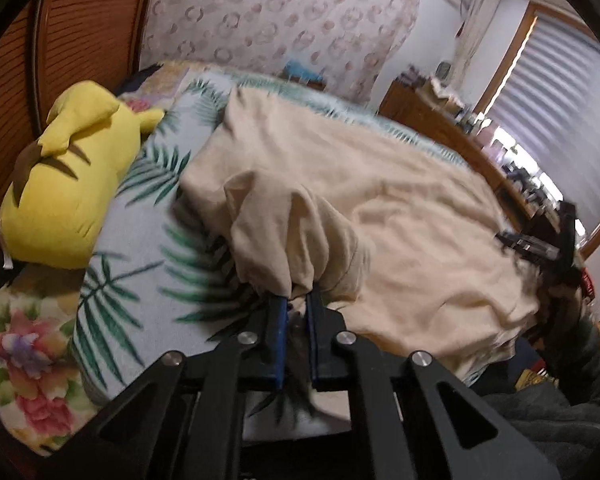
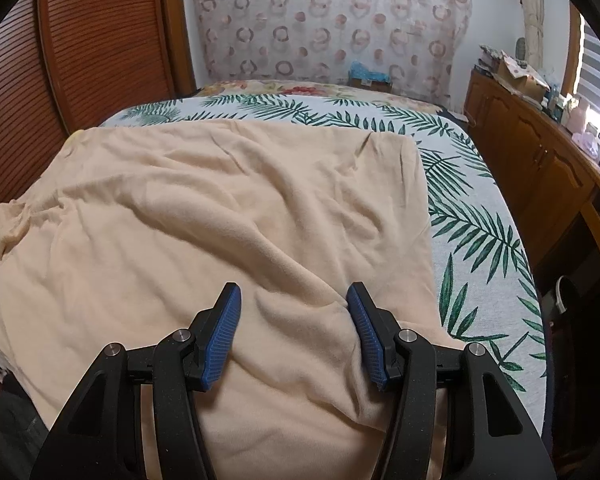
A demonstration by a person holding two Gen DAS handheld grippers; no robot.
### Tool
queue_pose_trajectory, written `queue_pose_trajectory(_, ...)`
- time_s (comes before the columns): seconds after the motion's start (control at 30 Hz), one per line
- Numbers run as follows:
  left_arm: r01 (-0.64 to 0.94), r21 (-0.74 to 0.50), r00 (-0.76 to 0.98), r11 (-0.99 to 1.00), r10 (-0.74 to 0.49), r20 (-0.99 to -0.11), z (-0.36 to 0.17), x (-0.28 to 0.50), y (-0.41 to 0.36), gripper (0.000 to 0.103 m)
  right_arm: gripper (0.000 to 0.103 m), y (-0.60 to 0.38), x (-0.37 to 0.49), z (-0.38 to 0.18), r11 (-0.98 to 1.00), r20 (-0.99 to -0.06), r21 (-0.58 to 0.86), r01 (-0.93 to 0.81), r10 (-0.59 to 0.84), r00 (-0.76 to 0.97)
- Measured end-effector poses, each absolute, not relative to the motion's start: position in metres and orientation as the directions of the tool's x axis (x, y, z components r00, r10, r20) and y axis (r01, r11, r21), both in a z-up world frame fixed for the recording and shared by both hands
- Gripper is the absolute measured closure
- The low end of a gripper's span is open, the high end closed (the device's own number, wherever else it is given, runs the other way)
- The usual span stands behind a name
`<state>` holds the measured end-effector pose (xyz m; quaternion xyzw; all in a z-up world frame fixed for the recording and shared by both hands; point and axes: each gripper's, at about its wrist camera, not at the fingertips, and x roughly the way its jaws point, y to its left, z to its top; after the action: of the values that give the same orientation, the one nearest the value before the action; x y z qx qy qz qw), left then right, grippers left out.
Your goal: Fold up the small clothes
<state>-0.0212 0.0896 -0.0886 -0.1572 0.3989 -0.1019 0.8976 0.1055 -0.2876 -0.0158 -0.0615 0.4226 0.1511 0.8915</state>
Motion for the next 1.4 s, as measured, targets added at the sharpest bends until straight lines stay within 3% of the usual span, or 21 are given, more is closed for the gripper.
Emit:
queue_pose_trajectory(0.1, 0.103, -0.429, 0.683, 0.898, -0.377, -0.626, -0.069, -0.016, 0.084, 0.098, 0.047, -0.288, 0.105, -0.016, 0.946, -0.768, 0.036, -0.322, 0.233, 0.596)
queue_pose_trajectory(0.37, 0.28, -0.394, 0.712, 0.875, -0.465, -0.527, -0.01, 0.023, 0.03, 0.098, 0.047, -0.306, 0.1, -0.006, 0.942, -0.735, 0.131, -0.31, 0.302, 0.607)
queue_pose_trajectory(0.8, 0.604, -0.283, 0.559, 0.745, -0.649, -0.516, 0.056, 0.084, -0.132, 0.098, 0.047, -0.36, 0.058, 0.032, 0.962, -0.682, 0.131, -0.241, 0.264, 0.683)
queue_pose_trajectory(0.93, 0.631, -0.231, 0.538, 0.74, -0.632, -0.558, 0.064, 0.09, -0.164, 0.096, 0.047, -0.374, 0.05, 0.036, 0.965, -0.679, 0.139, -0.223, 0.256, 0.688)
queue_pose_trajectory(1.07, 0.632, -0.207, 0.534, 0.747, -0.613, -0.582, 0.062, 0.092, -0.173, 0.082, 0.047, -0.377, 0.046, 0.034, 0.964, -0.683, 0.146, -0.222, 0.261, 0.683)
queue_pose_trajectory(1.4, 0.512, -0.162, 0.627, 0.844, -0.496, -0.6, 0.052, 0.085, -0.122, 0.079, 0.047, -0.356, 0.059, 0.032, 0.954, -0.682, 0.14, -0.266, 0.288, 0.673)
